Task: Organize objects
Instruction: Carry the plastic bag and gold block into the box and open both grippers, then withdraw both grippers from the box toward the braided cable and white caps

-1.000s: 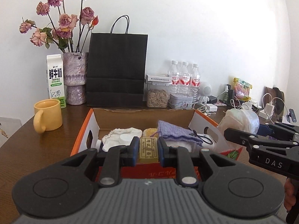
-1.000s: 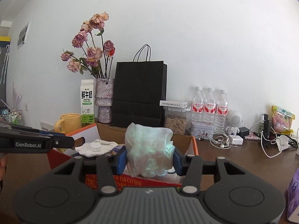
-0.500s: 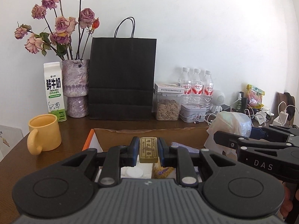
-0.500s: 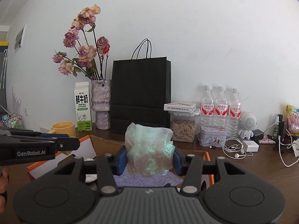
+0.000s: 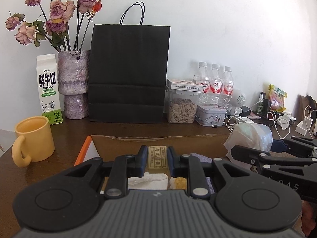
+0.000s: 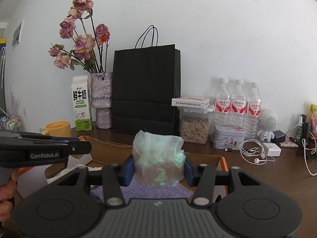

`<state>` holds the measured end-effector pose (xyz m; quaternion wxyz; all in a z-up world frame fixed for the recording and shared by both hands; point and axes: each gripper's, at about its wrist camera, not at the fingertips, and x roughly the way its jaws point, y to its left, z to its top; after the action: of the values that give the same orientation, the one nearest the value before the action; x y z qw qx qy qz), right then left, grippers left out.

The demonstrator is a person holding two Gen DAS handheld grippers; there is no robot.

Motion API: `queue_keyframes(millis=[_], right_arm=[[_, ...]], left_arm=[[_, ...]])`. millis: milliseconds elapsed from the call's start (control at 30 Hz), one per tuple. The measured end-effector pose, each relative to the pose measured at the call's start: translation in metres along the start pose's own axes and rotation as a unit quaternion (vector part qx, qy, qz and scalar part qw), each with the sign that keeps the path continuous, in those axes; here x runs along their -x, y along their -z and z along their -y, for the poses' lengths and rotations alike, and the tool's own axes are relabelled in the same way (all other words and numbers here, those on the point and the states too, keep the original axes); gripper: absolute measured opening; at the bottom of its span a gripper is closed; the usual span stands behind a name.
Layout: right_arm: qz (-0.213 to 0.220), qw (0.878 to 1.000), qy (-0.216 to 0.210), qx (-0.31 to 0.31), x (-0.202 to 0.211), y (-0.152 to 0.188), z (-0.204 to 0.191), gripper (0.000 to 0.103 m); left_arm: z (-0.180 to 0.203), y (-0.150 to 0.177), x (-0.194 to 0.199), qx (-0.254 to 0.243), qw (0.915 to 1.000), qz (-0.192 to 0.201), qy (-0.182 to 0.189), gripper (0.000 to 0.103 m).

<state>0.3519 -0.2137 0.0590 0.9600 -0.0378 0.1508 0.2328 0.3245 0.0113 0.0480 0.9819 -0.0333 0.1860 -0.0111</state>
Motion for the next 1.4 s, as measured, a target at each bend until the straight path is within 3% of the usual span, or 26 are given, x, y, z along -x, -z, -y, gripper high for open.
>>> queue_keyframes(millis=[33,100,133,167,233,833,1400], right_arm=[[0.001,1.0,0.002,-0.001,0.001,0.001,0.0,0.055],[0.001,1.0,0.007,-0.002,0.002,0.002,0.001,0.069],[0.002,1.0,0.01,-0.003,0.003,0.003,0.002,0.086],[0.006,1.0,0.015,-0.004,0.004,0.004,0.002,0.098],[0.016,1.0,0.023,-0.004,0.009,0.006,0.003,0.103],[0.032,0.999,0.03,0.0,0.024,0.01,0.002,0.103],[0.039,0.999,0.007,0.024,0.078,0.016,-0.023,0.103]], left_arm=[[0.0,0.001,0.001,-0.002,1.0,0.004,-0.001,0.03],[0.0,0.002,0.003,-0.005,0.9999,0.013,-0.009,0.054],[0.001,0.002,0.005,-0.005,0.9997,0.018,-0.016,0.077],[0.001,0.002,0.007,-0.005,0.9994,0.026,-0.021,0.091],[0.001,0.003,0.011,-0.005,0.9987,0.042,-0.028,0.103],[0.003,0.01,0.019,0.0,0.9982,0.048,-0.035,0.103],[-0.002,0.017,0.073,0.0,0.9971,0.058,-0.05,0.103]])
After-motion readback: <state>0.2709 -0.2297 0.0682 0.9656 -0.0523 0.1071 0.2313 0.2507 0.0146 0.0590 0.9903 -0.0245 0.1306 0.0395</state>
